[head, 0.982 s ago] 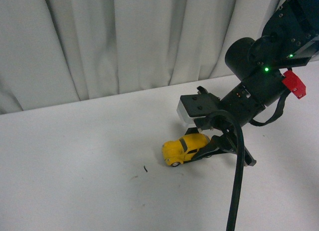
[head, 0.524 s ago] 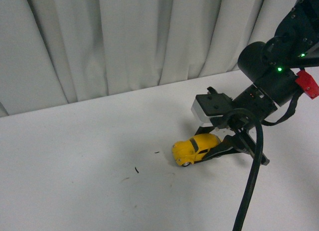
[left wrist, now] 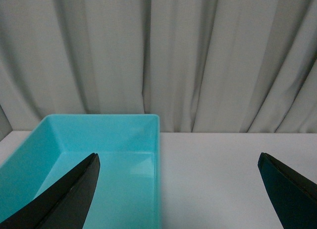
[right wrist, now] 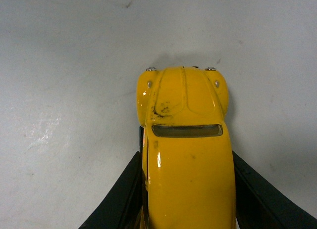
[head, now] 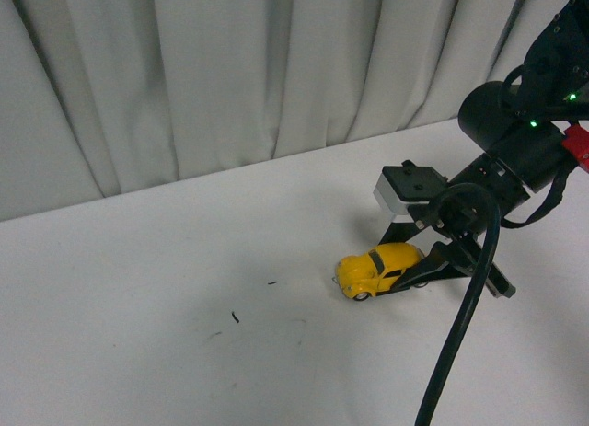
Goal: Wind up and store yellow beetle toy
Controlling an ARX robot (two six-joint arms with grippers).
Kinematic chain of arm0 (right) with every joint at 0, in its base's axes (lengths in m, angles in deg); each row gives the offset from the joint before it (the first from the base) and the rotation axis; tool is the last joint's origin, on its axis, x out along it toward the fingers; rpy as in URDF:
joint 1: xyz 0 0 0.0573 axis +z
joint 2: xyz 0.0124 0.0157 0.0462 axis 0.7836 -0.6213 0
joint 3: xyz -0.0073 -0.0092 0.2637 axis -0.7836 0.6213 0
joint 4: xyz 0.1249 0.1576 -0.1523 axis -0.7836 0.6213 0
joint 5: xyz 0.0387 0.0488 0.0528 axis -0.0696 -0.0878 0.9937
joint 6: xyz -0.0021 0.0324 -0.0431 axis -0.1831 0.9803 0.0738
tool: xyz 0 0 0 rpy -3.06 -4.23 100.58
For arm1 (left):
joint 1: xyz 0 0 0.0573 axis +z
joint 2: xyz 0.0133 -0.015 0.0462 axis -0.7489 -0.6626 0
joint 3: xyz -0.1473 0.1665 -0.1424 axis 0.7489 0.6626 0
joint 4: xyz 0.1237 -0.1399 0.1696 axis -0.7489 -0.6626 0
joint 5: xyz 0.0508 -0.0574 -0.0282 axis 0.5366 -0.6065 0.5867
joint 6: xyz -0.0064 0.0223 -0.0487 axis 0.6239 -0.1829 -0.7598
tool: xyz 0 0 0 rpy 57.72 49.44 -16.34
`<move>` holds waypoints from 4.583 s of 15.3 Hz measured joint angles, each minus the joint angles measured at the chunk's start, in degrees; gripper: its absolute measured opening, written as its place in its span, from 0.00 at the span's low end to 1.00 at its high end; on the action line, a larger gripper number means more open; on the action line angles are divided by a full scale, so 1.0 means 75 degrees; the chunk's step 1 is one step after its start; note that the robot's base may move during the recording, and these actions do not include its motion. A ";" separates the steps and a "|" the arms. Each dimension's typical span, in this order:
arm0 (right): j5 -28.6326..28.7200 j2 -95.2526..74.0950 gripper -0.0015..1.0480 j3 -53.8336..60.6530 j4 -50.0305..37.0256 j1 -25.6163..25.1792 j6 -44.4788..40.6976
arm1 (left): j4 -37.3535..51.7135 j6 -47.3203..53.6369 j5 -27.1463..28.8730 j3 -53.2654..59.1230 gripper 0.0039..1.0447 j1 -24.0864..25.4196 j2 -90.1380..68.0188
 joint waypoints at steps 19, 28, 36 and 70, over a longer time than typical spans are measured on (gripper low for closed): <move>-0.0364 0.0216 0.94 0.0338 0.0242 -0.0624 -0.0125 | 0.0000 0.0000 -0.0003 0.0000 0.94 0.0000 0.0000; -0.0361 0.0216 0.94 0.0388 0.0117 -0.0615 -0.0052 | 0.0000 0.0000 -0.0003 0.0000 0.94 0.0000 0.0000; -0.0099 0.0659 0.94 0.0522 -0.0498 -0.0321 0.0020 | 0.0000 0.0000 -0.0003 0.0000 0.94 0.0000 0.0000; -0.5094 1.3837 0.02 0.8687 -0.7236 0.2372 1.3103 | 0.0000 0.0000 -0.0003 0.0000 0.94 0.0000 0.0000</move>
